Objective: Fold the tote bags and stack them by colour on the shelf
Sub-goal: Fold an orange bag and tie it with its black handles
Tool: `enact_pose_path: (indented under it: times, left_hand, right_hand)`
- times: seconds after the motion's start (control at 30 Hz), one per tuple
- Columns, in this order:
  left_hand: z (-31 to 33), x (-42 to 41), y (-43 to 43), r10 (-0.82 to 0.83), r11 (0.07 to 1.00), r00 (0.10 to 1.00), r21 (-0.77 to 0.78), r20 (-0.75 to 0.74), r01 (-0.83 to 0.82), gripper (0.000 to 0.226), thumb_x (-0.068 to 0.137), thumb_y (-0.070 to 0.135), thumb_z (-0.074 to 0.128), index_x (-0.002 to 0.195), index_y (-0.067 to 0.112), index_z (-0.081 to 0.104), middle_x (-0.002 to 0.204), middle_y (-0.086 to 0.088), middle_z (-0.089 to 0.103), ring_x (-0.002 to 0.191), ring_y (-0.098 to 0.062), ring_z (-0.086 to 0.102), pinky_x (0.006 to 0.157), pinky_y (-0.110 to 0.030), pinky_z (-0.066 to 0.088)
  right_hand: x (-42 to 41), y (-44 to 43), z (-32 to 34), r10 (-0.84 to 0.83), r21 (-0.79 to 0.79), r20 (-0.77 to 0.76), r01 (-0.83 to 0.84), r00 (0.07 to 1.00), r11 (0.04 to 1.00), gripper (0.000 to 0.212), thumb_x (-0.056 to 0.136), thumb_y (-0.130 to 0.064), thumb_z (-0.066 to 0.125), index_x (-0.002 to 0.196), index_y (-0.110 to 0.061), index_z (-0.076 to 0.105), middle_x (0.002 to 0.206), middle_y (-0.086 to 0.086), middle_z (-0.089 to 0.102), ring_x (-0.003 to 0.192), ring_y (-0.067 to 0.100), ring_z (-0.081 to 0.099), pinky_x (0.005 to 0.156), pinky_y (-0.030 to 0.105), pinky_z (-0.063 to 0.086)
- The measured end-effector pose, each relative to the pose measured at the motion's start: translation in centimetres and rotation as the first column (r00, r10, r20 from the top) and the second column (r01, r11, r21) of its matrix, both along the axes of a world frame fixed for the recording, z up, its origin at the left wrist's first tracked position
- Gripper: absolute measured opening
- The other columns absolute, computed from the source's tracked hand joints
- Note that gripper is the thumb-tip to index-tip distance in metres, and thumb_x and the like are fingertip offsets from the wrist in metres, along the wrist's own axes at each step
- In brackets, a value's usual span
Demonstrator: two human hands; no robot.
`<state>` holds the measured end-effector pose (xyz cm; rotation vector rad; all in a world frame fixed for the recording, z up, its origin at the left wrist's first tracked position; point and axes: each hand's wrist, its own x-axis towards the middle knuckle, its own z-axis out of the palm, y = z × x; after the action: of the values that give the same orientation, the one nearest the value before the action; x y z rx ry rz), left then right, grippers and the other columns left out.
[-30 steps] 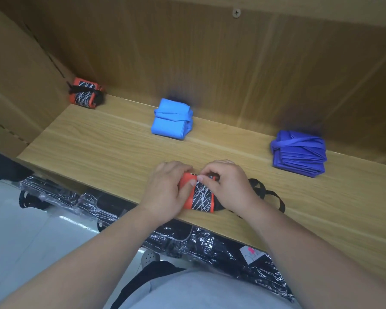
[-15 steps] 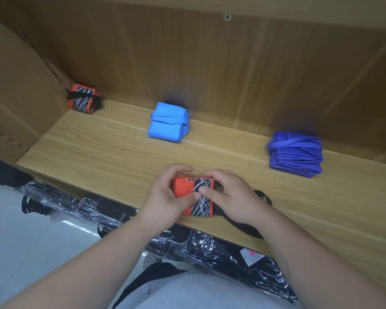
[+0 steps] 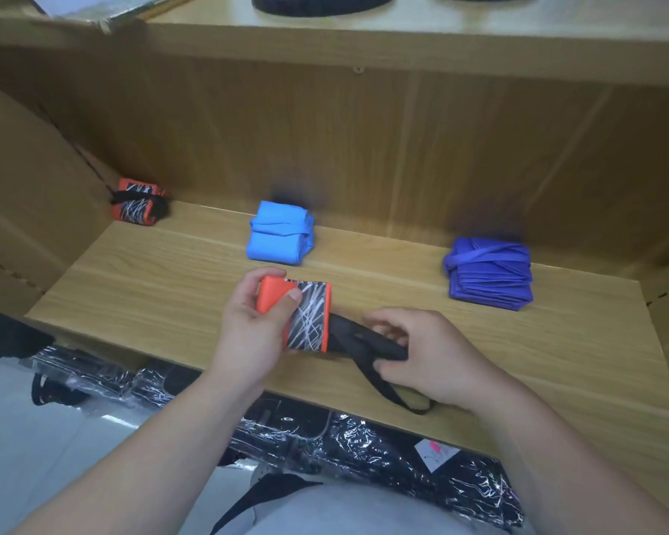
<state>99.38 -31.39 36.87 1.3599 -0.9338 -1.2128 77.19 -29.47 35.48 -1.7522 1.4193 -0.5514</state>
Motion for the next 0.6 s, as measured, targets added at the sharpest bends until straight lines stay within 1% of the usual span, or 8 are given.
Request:
enact_pose_path:
  times: [0.03, 0.1, 0.2, 0.27, 0.33, 0.4, 0.5, 0.6]
  left_hand:
    - [0.2, 0.3, 0.0, 0.022, 1.000, 1.000, -0.002, 0.009, -0.022, 0.021, 0.093, 0.008, 0.068, 0.104, 0.026, 0.064, 0.083, -0.001, 0.065, 0.062, -0.016, 0.063, 0.045, -0.032, 0.054]
    - [0.5, 0.6, 0.0, 0.062, 0.998, 0.998, -0.005, 0.017, -0.062, 0.021, 0.094, 0.009, 0.069, 0.106, 0.025, 0.064, 0.084, -0.001, 0.065, 0.062, -0.014, 0.064, 0.045, -0.031, 0.053]
    - [1.2, 0.0, 0.2, 0.080, 0.997, 0.997, -0.002, 0.015, -0.080, 0.019, 0.094, 0.012, 0.068, 0.109, 0.022, 0.063, 0.078, 0.004, 0.067, 0.059, -0.011, 0.065, 0.042, -0.029, 0.050]
    - [1.6, -0.8, 0.2, 0.056, 0.998, 0.998, -0.001, 0.002, -0.056, 0.015, 0.094, 0.014, 0.068, 0.104, 0.024, 0.063, 0.077, 0.005, 0.069, 0.061, -0.013, 0.066, 0.043, -0.030, 0.051]
    - [1.9, -1.5, 0.1, 0.034, 0.999, 0.999, -0.010, -0.017, -0.034, 0.013, 0.094, 0.013, 0.067, 0.100, 0.024, 0.064, 0.079, 0.002, 0.069, 0.063, -0.015, 0.067, 0.043, -0.030, 0.052]
    - [2.3, -1.7, -0.1, 0.049, 0.998, 0.999, -0.024, -0.004, -0.050, 0.014, 0.093, 0.012, 0.068, 0.101, 0.023, 0.064, 0.082, 0.000, 0.068, 0.063, -0.017, 0.065, 0.043, -0.031, 0.052]
    - [2.3, -1.0, -0.5, 0.082, 0.996, 0.995, -0.049, 0.052, -0.079, 0.019, 0.091, 0.011, 0.071, 0.103, 0.025, 0.065, 0.084, -0.002, 0.066, 0.062, -0.015, 0.064, 0.045, -0.030, 0.052]
    - [1.7, -0.3, -0.6, 0.068, 0.995, 0.988, -0.079, 0.142, -0.057, 0.022, 0.090, 0.010, 0.073, 0.099, 0.029, 0.065, 0.085, -0.004, 0.066, 0.063, -0.014, 0.061, 0.049, -0.027, 0.051]
  right_hand:
    - [-0.3, 0.4, 0.3, -0.014, -0.016, -0.003, 0.014, 1.000, 1.000, 0.056, 0.075, -0.015, 0.084, 0.125, -0.031, 0.068, 0.106, -0.017, 0.070, 0.096, -0.005, 0.061, 0.084, 0.014, 0.048]
    - [-0.5, 0.9, 0.7, -0.033, -0.036, 0.015, 0.034, 0.999, 0.999, 0.046, 0.071, -0.031, 0.089, 0.113, -0.035, 0.072, 0.099, -0.016, 0.069, 0.094, -0.003, 0.061, 0.080, 0.014, 0.046]
    - [0.1, 1.0, 1.1, -0.055, -0.028, 0.022, 0.056, 0.998, 0.998, 0.054, 0.053, -0.062, 0.087, 0.098, -0.037, 0.070, 0.093, -0.013, 0.059, 0.086, 0.003, 0.057, 0.074, 0.017, 0.045]
    - [1.1, 1.0, 0.9, -0.042, -0.100, -0.049, 0.037, 0.998, 0.994, 0.050, 0.052, -0.068, 0.081, 0.081, -0.032, 0.063, 0.086, -0.009, 0.053, 0.077, 0.007, 0.054, 0.069, 0.025, 0.045]
    - [1.8, 1.1, 0.4, -0.090, -0.210, -0.035, 0.081, 0.995, 0.974, 0.036, 0.069, -0.050, 0.078, 0.074, -0.021, 0.057, 0.076, -0.007, 0.051, 0.070, 0.012, 0.051, 0.065, 0.035, 0.044]
    - [1.6, 1.0, 0.5, -0.167, -0.235, 0.056, 0.175, 0.984, 0.956, 0.017, 0.081, -0.025, 0.073, 0.075, -0.019, 0.059, 0.067, -0.004, 0.054, 0.065, 0.015, 0.050, 0.061, 0.037, 0.042]
    - [0.3, 1.1, 2.2, -0.185, -0.075, 0.221, 0.206, 0.958, 0.976, 0.010, 0.088, -0.012, 0.072, 0.083, -0.020, 0.068, 0.068, 0.001, 0.068, 0.060, 0.014, 0.058, 0.059, 0.033, 0.044]
    - [-0.7, 1.4, 3.4, -0.088, 0.209, 0.427, -0.003, 0.900, 0.978, 0.017, 0.095, -0.006, 0.066, 0.079, -0.014, 0.068, 0.068, 0.006, 0.070, 0.052, 0.013, 0.062, 0.050, 0.026, 0.046]
